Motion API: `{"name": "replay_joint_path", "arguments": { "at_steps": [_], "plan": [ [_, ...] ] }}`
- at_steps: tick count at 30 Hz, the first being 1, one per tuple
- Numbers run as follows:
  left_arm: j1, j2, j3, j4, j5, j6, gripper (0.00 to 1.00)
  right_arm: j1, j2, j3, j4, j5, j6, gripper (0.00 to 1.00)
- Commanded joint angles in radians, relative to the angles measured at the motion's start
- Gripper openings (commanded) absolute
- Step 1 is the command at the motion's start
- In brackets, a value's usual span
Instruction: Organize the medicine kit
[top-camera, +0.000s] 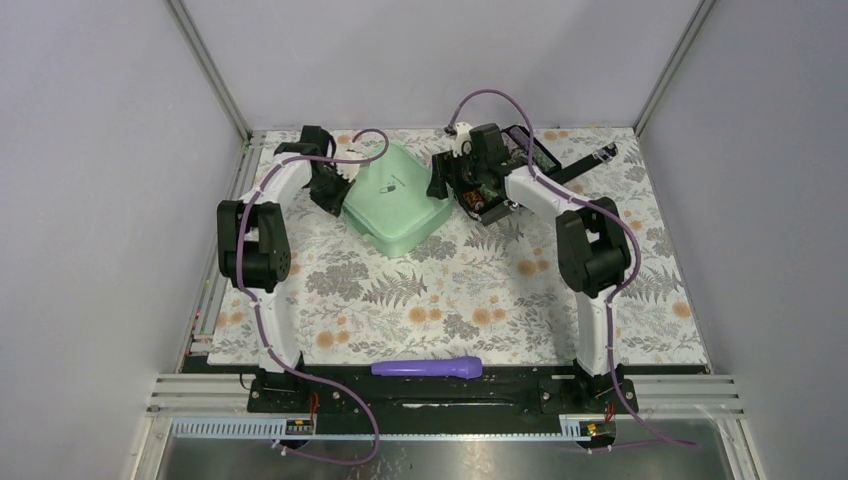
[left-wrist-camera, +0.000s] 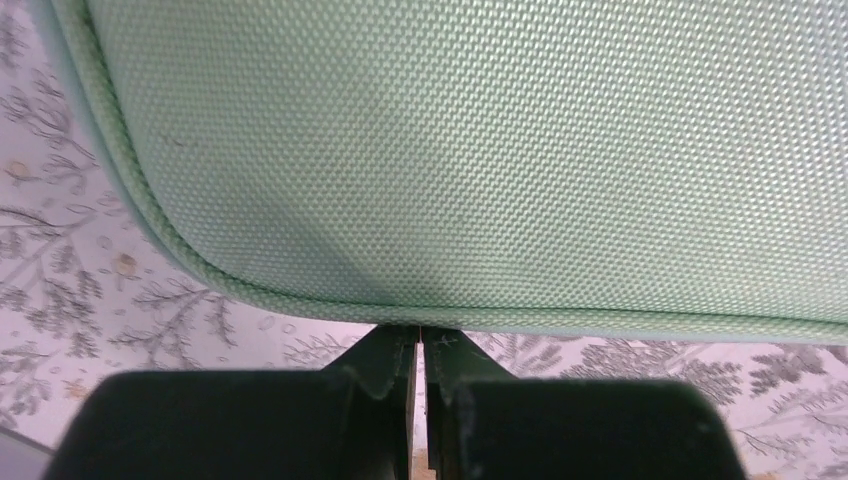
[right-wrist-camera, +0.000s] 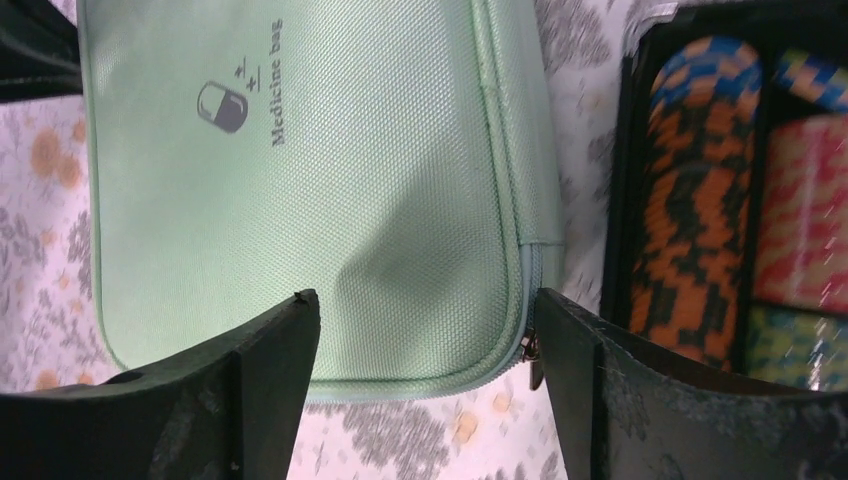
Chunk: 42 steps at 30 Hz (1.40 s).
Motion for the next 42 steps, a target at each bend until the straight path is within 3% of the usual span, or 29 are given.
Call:
{"name": "replay_joint_path", "arguments": {
  "at_steps": [1, 7, 14, 20, 24, 27, 35, 39, 42],
  "plan": [
    [-0.087, -0.099, -0.113, -0.052, 0.157, -0.046, 0.0, 0.106, -0.111, -0.157, -0.05, -0.157, 0.092, 0.83],
    [-0.115, -0.211, -0.27, -0.067, 0.265, -0.073, 0.0, 0.125, -0.14, -0.217, -0.049, -0.147, 0.079, 0.83],
    [-0.114, -0.243, -0.282, -0.095, 0.272, -0.085, 0.0, 0.12, -0.191, -0.194, -0.066, -0.197, -0.047, 0.84],
    [-0.101, -0.197, -0.202, -0.117, 0.226, -0.025, 0.0, 0.127, -0.334, -0.227, -0.161, -0.411, -0.587, 0.85],
    [-0.083, -0.141, -0.125, -0.14, 0.205, 0.047, 0.0, 0.174, -0.396, -0.309, -0.252, -0.401, -1.007, 0.86],
    [-0.082, -0.09, -0.054, -0.163, 0.183, 0.086, 0.0, 0.219, -0.396, -0.34, -0.224, -0.36, -1.168, 0.86],
    [-0.083, -0.011, 0.084, -0.233, 0.184, 0.102, 0.0, 0.312, -0.29, -0.342, 0.016, -0.219, -1.196, 0.85],
    [-0.083, -0.047, 0.038, -0.265, 0.183, 0.122, 0.0, 0.344, -0.235, -0.369, 0.267, -0.045, -1.111, 0.79],
    [-0.083, -0.095, -0.049, -0.276, 0.182, 0.152, 0.0, 0.348, -0.197, -0.336, 0.275, 0.005, -1.086, 0.74]
  ]
}}
